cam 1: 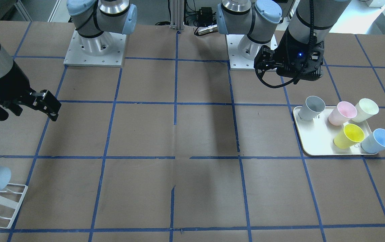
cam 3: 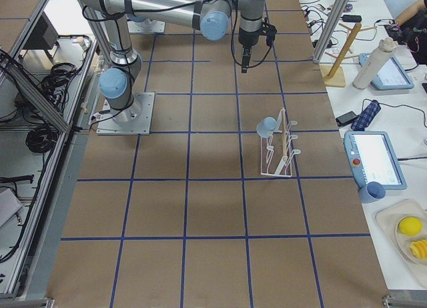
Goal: Transfer IKEA cup to right arm and place on rack
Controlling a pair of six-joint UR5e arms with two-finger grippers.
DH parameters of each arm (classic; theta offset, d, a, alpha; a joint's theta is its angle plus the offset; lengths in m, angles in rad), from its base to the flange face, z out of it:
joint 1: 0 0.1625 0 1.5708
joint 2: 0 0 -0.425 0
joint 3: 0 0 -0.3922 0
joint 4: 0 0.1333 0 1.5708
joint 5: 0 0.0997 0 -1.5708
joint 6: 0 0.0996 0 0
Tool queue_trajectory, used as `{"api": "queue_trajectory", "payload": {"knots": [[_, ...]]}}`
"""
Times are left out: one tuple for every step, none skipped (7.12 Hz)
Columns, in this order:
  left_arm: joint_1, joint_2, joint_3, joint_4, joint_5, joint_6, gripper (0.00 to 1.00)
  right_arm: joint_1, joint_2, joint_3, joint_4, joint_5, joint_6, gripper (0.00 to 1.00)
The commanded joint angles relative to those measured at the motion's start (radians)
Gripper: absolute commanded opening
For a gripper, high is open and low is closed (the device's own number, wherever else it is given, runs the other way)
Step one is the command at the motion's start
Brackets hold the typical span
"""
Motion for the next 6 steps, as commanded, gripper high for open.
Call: {"api": "queue_trajectory", "payload": {"knots": [[-0.002, 0.006, 0.003, 0.019, 0.0, 0.002, 1.0, 0.155, -0.076, 0.0, 0.043, -0.004, 0.005, 1.0], [-0.002, 0.008, 0.012, 0.02, -0.001, 0.0, 1.0, 0.177, -0.099, 0.003, 0.041, 0.003, 0.005, 1.0], [-0.003, 0.012, 0.015, 0.022, -0.025, -0.006, 1.0, 0.181, -0.109, 0.002, 0.043, 0.005, 0.005, 1.0], [-0.003, 0.029, 0.0, 0.048, -0.042, -0.006, 1.0, 0.181, -0.099, 0.012, 0.041, 0.011, -0.006, 1.0], [-0.003, 0.032, -0.002, 0.053, -0.044, -0.006, 1.0, 0.181, -0.102, 0.012, 0.032, 0.009, -0.014, 1.0], [-0.003, 0.034, -0.003, 0.051, -0.044, -0.006, 1.0, 0.181, -0.101, 0.014, 0.029, 0.011, -0.011, 1.0]]}}
